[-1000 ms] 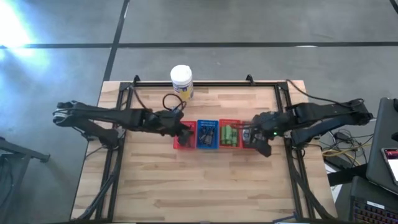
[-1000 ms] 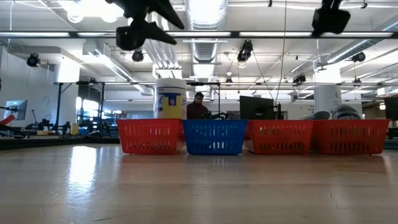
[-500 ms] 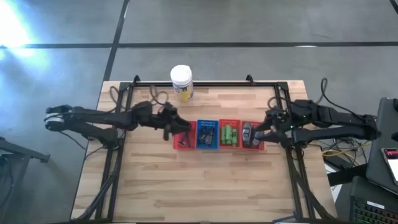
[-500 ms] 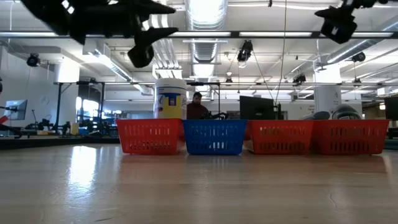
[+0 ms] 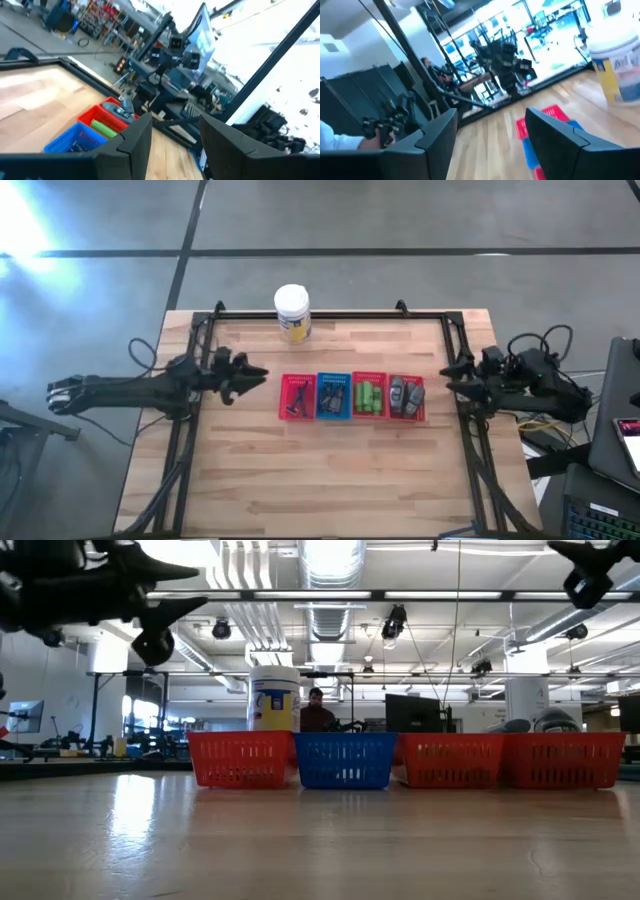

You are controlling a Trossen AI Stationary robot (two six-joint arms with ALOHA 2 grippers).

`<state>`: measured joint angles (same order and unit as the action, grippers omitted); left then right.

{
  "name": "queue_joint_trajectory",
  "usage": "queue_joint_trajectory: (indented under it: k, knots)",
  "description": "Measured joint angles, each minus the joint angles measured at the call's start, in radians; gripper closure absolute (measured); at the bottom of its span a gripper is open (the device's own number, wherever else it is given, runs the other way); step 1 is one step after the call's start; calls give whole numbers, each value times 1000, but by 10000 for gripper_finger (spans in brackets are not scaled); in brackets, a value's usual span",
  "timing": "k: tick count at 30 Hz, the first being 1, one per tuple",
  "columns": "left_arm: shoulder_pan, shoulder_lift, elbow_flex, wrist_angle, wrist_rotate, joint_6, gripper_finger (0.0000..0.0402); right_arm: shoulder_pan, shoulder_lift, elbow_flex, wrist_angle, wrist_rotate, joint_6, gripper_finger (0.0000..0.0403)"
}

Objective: Pick & Place Travel size toiletries
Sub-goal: Return to Home Position

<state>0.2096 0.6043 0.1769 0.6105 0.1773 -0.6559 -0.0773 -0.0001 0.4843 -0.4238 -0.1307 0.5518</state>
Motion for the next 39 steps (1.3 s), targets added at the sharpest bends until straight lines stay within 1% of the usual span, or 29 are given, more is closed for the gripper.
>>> queue_joint_trajectory:
  k: [3,4,8,10,14,16,21,24,27,30,32,36,39]
  knots:
    - [0,-108,-68,0,-4,-30,231,0,8,-4,1,0,-34,176]
    - [0,-138,-85,0,-4,-39,232,0,31,-7,-3,6,-40,177]
    - [-1,-243,-149,18,-13,-43,231,0,102,-43,97,34,-81,181]
    - [-1,-285,-168,4,-23,-3,232,1,131,-81,209,31,-105,181]
    - [0,-324,-166,-117,-27,60,231,0,163,-188,395,33,-103,174]
    - [0,-325,-166,-144,-26,53,232,0,171,-244,433,27,-72,169]
    - [0,-319,-166,-154,-22,48,232,1,178,-348,431,24,90,154]
    - [0,-314,-166,-166,-22,48,232,1,181,-416,427,27,150,144]
    - [0,-314,-166,-165,-22,48,232,0,181,-475,445,40,135,135]
    - [-5,-324,-167,-166,-22,46,232,1,223,-469,463,72,103,125]
    - [-11,-349,-168,-177,-22,46,231,1,222,-470,457,83,93,119]
    - [-13,-441,-168,-264,-21,46,232,2,202,-475,440,84,81,106]
    - [-19,-530,-168,-320,-21,46,232,3,160,-475,439,83,81,96]
